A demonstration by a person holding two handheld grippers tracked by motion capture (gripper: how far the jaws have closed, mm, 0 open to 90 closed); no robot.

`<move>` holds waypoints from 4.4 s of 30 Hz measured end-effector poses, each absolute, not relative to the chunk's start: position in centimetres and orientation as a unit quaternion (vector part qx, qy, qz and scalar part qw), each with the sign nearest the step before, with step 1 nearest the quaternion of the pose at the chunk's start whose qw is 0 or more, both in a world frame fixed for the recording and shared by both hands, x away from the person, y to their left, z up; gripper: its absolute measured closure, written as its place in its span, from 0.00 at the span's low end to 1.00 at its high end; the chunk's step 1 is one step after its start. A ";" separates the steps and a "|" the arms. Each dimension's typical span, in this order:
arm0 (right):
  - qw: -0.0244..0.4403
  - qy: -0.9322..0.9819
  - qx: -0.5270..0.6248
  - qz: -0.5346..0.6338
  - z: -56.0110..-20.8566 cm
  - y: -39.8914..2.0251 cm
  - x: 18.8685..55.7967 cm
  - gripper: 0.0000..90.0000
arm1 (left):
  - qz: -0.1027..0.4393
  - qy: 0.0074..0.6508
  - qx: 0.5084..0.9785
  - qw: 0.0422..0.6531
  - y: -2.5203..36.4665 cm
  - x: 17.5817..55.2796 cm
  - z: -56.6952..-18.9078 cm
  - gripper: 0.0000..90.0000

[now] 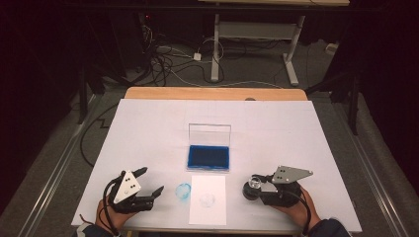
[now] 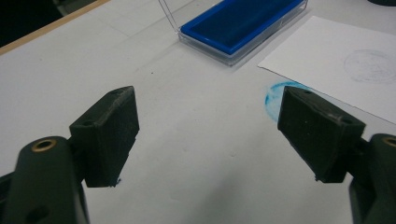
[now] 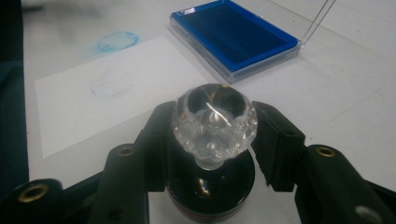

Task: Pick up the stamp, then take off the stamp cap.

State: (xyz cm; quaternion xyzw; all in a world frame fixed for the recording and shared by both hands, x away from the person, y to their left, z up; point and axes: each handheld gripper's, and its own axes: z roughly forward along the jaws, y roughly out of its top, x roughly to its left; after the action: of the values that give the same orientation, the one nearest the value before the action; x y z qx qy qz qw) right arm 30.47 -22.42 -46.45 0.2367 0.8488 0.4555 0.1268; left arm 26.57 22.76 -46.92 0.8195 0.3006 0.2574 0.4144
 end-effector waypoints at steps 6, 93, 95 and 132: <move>0.123 0.848 0.232 0.460 -46.4 -22.5 30.4 0.62 | 0.257 0.299 0.821 0.414 22.8 26.6 -46.9 0.21; 0.172 0.810 0.221 0.515 -41.9 -23.7 30.4 0.63 | 0.250 0.298 0.826 0.408 22.9 26.2 -47.3 0.21; 0.172 0.809 0.223 0.516 -41.7 -23.7 30.3 0.63 | 0.249 0.298 0.826 0.410 22.8 26.2 -47.3 0.21; 0.169 0.792 0.197 0.553 -38.6 -20.5 31.2 0.63 | 0.239 0.273 0.830 0.423 20.4 28.6 -45.2 0.21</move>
State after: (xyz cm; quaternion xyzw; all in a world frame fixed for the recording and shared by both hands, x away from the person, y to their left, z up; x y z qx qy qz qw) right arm 31.24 -20.53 -38.58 0.1967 0.7921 0.5527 0.1687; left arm 28.62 20.41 -45.20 0.8303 0.2725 0.2389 0.4234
